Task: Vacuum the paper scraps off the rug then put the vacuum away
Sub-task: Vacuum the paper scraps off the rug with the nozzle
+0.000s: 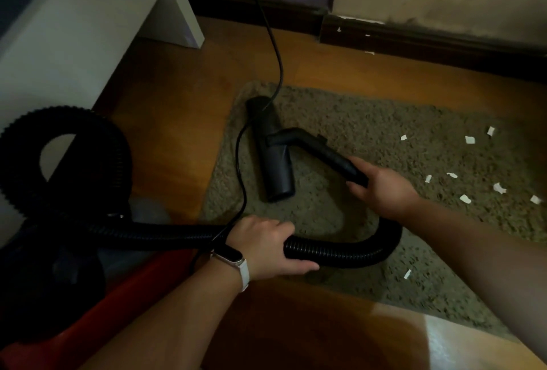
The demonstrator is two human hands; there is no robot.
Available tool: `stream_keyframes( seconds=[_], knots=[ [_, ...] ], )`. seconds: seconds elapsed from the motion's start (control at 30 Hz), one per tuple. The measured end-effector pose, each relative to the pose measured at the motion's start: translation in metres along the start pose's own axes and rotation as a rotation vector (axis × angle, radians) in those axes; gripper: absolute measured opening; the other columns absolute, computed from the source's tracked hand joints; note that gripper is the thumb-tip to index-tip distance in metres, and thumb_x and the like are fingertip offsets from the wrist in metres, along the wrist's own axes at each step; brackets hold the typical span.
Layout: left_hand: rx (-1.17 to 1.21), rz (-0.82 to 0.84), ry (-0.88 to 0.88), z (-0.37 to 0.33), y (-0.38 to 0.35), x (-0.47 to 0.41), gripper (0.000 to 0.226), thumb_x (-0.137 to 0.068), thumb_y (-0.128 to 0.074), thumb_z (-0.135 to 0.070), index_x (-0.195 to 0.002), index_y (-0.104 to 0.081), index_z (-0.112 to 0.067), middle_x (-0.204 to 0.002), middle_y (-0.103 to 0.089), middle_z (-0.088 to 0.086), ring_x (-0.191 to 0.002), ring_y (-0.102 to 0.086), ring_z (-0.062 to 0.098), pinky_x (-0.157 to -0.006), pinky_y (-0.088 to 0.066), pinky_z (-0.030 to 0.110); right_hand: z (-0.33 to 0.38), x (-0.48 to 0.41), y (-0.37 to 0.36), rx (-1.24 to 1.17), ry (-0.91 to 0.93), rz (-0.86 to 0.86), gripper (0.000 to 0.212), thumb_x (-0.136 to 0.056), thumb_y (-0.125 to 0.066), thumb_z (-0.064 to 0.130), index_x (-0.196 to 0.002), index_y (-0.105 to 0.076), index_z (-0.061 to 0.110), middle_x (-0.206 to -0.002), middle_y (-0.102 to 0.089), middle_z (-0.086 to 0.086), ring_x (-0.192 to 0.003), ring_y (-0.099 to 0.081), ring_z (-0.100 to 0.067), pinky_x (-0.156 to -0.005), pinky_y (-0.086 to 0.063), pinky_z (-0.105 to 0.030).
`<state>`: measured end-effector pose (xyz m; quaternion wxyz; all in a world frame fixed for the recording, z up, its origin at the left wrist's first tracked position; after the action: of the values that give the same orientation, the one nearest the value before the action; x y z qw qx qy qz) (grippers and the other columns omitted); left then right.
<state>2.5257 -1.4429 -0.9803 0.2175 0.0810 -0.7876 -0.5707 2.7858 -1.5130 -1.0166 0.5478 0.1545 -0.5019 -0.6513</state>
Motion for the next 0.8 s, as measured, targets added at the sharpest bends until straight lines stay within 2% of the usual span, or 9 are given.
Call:
stream_keyframes(
  seconds=[0.07,0.13,0.2,0.37,0.47,0.6,0.8],
  knots=[
    [-0.003,-0.052,-0.001,-0.002,0.01,-0.006,0.076,-0.071,-0.02,-0.097,-0.082,-0.056,-0.03,-0.07,-0.056,-0.013,-0.062,-0.056,0.011,-0.062,-0.052,0.032,-0.007,-0.002,0.017,-0.023,-0.033,-0.06,0.051,-0.093,-0.062,0.037,-0.135,-0.035,0.052,-0.076,-0.061,0.014,-0.059,-0.059,-0.006,-0.049,-0.044,-0.025],
    [-0.014,-0.098,-0.014,-0.006,0.02,-0.015,0.079,-0.071,-0.016,-0.096,-0.081,-0.056,-0.029,-0.068,-0.056,-0.013,-0.06,-0.056,0.011,-0.059,-0.052,0.031,-0.014,-0.003,0.035,-0.027,-0.071,-0.117,0.05,-0.092,-0.063,0.035,-0.129,-0.034,0.053,-0.071,-0.058,0.017,-0.054,-0.057,-0.004,-0.045,-0.042,-0.023],
    [-0.028,-0.129,-0.037,-0.011,0.028,-0.025,0.077,-0.073,-0.017,-0.096,-0.08,-0.054,-0.029,-0.068,-0.055,-0.012,-0.059,-0.055,0.012,-0.057,-0.051,0.03,-0.023,-0.001,0.049,-0.015,-0.12,-0.134,0.048,-0.092,-0.063,0.038,-0.131,-0.037,0.051,-0.071,-0.058,0.019,-0.055,-0.056,-0.002,-0.045,-0.039,-0.023],
    [-0.034,-0.117,-0.128,-0.034,0.035,-0.051,0.066,-0.074,-0.024,-0.094,-0.08,-0.043,-0.031,-0.069,-0.054,-0.013,-0.06,-0.055,0.012,-0.062,-0.051,0.031,-0.053,0.022,0.063,-0.091,-0.209,-0.109,0.053,-0.093,-0.063,0.035,-0.141,-0.044,0.043,-0.08,-0.065,0.011,-0.061,-0.062,-0.008,-0.053,-0.048,-0.03],
    [-0.051,-0.112,-0.176,-0.051,0.031,-0.064,0.07,-0.074,-0.024,-0.093,-0.083,-0.05,-0.029,-0.073,-0.058,-0.011,-0.063,-0.058,0.014,-0.066,-0.053,0.034,-0.076,0.045,0.066,-0.127,-0.282,-0.106,0.058,-0.094,-0.063,0.031,-0.148,-0.041,0.036,-0.087,-0.067,0.003,-0.065,-0.062,-0.011,-0.052,-0.043,-0.028],
    [-0.037,-0.141,-0.282,-0.076,0.023,-0.072,0.07,-0.077,-0.03,-0.09,-0.081,-0.056,-0.025,-0.069,-0.059,-0.01,-0.06,-0.059,0.014,-0.062,-0.052,0.032,-0.096,0.066,0.066,-0.104,-0.311,-0.096,0.056,-0.094,-0.064,0.031,-0.145,-0.043,0.038,-0.089,-0.066,0.003,-0.065,-0.058,-0.009,-0.053,-0.037,-0.027],
    [-0.044,-0.128,-0.365,-0.09,0.01,-0.073,0.067,-0.078,-0.037,-0.088,-0.076,-0.057,-0.024,-0.066,-0.06,-0.01,-0.057,-0.059,0.013,-0.059,-0.048,0.027,-0.112,0.08,0.045,-0.065,-0.358,-0.017,0.06,-0.093,-0.065,0.039,-0.148,-0.04,0.043,-0.097,-0.066,0.004,-0.08,-0.062,-0.017,-0.071,-0.047,-0.03]
  ],
)
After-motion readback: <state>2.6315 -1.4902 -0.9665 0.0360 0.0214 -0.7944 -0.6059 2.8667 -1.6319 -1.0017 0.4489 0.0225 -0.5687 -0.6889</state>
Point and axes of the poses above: each hand's wrist, its own x-axis away from the middle knuckle, its own y-axis out of the back of the hand, z = x × y, the point moved 4 cm from there along -x, towards the middle knuckle
